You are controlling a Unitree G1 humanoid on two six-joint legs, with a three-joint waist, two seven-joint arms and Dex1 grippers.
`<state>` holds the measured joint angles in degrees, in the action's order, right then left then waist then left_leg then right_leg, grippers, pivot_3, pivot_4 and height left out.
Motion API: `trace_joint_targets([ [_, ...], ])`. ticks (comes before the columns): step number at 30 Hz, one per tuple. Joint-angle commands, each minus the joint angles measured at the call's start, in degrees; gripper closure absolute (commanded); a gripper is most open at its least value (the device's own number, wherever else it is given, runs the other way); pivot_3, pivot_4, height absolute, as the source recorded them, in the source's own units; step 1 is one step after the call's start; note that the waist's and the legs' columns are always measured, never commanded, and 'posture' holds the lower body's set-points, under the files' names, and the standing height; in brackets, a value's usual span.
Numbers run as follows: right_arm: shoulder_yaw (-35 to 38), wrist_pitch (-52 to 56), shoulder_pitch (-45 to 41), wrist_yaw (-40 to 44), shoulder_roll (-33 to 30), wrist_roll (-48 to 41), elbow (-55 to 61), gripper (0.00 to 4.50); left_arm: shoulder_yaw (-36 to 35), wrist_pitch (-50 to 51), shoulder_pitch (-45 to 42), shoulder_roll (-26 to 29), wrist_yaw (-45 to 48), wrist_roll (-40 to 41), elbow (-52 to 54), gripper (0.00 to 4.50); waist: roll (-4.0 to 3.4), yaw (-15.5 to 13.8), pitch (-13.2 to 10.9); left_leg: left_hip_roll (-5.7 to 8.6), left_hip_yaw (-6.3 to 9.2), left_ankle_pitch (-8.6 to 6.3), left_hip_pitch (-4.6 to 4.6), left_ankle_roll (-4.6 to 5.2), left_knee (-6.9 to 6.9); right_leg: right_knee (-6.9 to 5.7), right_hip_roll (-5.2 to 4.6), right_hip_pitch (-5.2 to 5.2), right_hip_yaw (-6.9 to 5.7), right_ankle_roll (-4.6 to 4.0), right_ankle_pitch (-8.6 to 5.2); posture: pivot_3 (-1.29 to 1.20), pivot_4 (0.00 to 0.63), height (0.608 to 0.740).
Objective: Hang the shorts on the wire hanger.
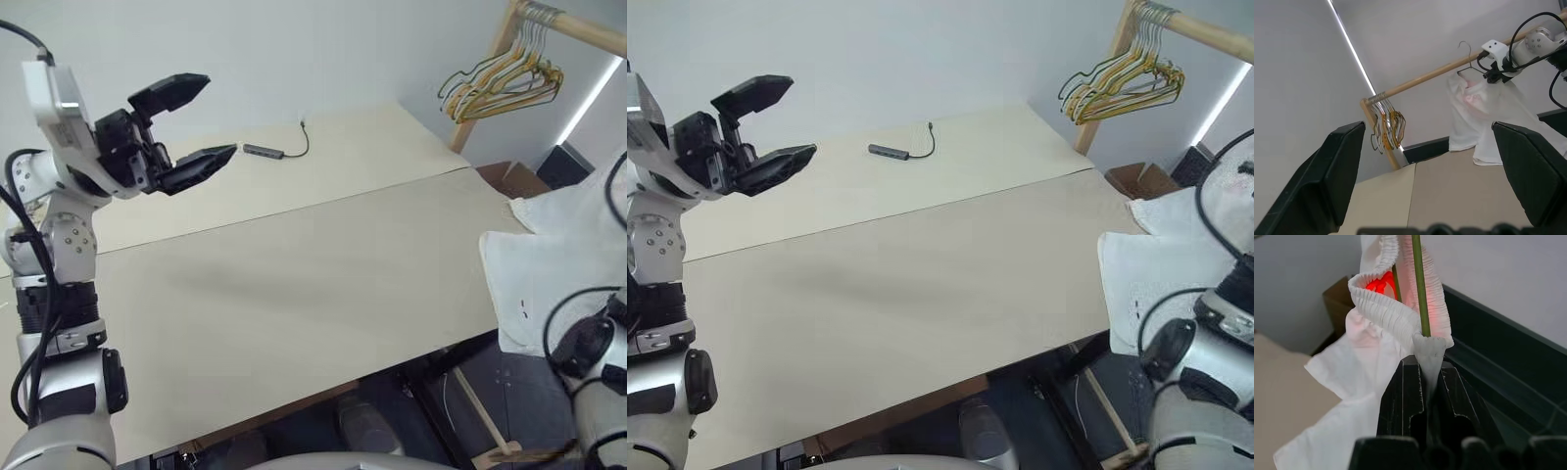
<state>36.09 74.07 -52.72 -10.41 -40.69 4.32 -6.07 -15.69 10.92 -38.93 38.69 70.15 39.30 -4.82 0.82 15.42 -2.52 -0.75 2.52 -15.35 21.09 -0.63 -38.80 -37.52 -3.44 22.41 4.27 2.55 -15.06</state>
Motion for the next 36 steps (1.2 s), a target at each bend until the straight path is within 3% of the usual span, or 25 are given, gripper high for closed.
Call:
trace_joint_targets([
  [1,2.94,-4.99,-4.76,-4.04,-1.35,0.43,-5.34,4.45,-0.68,-0.17,0.82,0.41,-1.25,0.03,3.06,0.00,-0.01,-0.09,0.00,0.00,-0.01,0.00,-0.02,0.00,0.01,0.02,0.00,-0.02,0.01,0.00,0.00,-0.22,0.000,0.740],
  [12,4.62,-8.00,-14.50,-12.91,-6.42,-0.12,-28.34,4.45,-1.14,0.10,2.72,0.57,-1.85,1.14,5.44,0.00,-0.19,-0.27,-0.04,0.01,-0.13,0.00,-0.02,0.00,0.08,0.10,0.02,-0.03,0.07,0.00,0.00,-0.21,0.000,0.740],
  [23,6.48,-7.46,-13.04,-16.35,-5.72,-2.36,-32.00,4.45,-0.77,-0.27,2.38,-0.09,-1.27,1.90,5.31,0.00,-0.19,-0.32,-0.03,0.00,-0.21,-0.01,-0.01,0.02,0.09,0.33,0.03,-0.12,0.13,0.03,0.01,-0.22,0.000,0.740],
  [32,6.48,-10.00,-11.40,-18.17,-5.31,-3.01,-30.27,1.50,-0.31,-0.38,2.36,-0.57,-0.50,1.79,4.95,0.00,-0.27,-0.21,-0.01,0.00,-0.24,-0.01,-0.04,0.02,0.10,0.35,0.04,-0.14,0.16,0.03,0.02,-0.22,0.000,0.740],
  [36,2.24,-11.60,-7.96,-19.35,-3.98,-0.68,-25.00,0.16,-0.56,-0.30,2.49,-0.40,-0.32,1.84,4.76,0.00,-0.28,-0.27,-0.01,0.00,-0.25,-0.01,-0.03,0.02,0.10,0.35,0.05,-0.14,0.18,0.04,0.02,-0.22,0.000,0.740],
])
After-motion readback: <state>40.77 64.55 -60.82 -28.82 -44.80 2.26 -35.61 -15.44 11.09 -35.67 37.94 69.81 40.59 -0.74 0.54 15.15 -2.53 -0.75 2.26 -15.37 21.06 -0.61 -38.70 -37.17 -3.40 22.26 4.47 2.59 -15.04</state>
